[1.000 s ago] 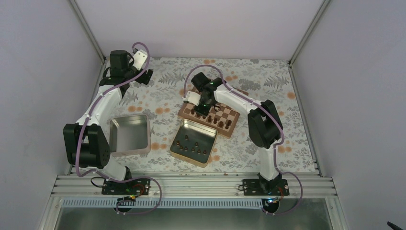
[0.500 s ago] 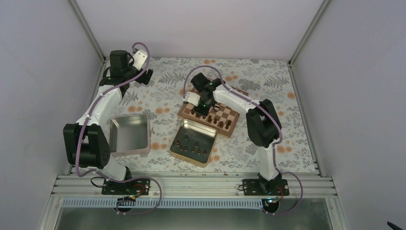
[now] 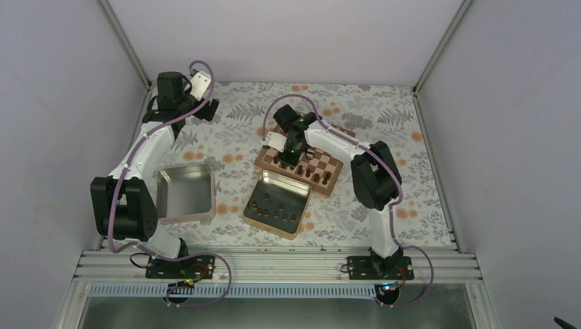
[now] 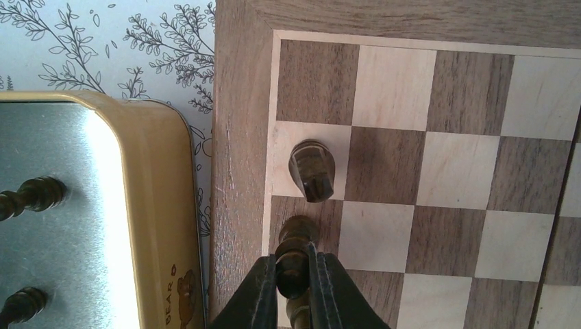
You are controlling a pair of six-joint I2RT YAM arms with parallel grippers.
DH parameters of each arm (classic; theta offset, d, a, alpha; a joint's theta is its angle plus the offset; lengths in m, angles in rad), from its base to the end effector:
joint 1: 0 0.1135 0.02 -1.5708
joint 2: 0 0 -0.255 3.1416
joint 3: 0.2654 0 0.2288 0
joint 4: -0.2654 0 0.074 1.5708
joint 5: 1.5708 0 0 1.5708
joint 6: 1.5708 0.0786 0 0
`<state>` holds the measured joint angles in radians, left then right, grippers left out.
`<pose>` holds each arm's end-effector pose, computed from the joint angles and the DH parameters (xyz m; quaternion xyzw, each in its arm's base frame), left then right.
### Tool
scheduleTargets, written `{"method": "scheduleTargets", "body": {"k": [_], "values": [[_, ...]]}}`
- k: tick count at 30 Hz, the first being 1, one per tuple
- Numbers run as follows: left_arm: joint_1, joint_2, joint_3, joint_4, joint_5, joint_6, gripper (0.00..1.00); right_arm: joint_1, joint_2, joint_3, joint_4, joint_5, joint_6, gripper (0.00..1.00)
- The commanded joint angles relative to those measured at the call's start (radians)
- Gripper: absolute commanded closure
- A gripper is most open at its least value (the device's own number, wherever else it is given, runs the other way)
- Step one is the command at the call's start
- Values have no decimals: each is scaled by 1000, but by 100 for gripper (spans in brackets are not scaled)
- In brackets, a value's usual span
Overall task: Set up the chess pieces on the board
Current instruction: Place the chess piece on the chessboard.
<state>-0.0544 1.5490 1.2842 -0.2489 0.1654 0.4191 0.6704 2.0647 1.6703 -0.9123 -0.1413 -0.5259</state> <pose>0.3740 -0.0333 0.2941 0.2423 0.8268 0.0210 0.5072 0.3124 0.2618 0.1620 -0.5645 0.8119 0.0793 0.1259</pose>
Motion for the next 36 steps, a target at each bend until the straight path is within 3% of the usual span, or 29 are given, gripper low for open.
{"method": "scheduleTargets", "body": {"k": [1,10,21,31,36], "values": [[-1,8,17,8,-7,4,0,-11,15,13,16,-12,-13,91],[-1,6,16,8,-9,6,0,-12,20,17,13,-9,-16,90],[-1,2,15,6,-8,7,0,-15,-6,20,20,-7,-7,71],[-1,0,20,3,-9,6,0,-9,-80,129,-47,35,-7,67],[-1,0,24,1,-6,7,0,55,-124,112,-121,25,-49,66]]}}
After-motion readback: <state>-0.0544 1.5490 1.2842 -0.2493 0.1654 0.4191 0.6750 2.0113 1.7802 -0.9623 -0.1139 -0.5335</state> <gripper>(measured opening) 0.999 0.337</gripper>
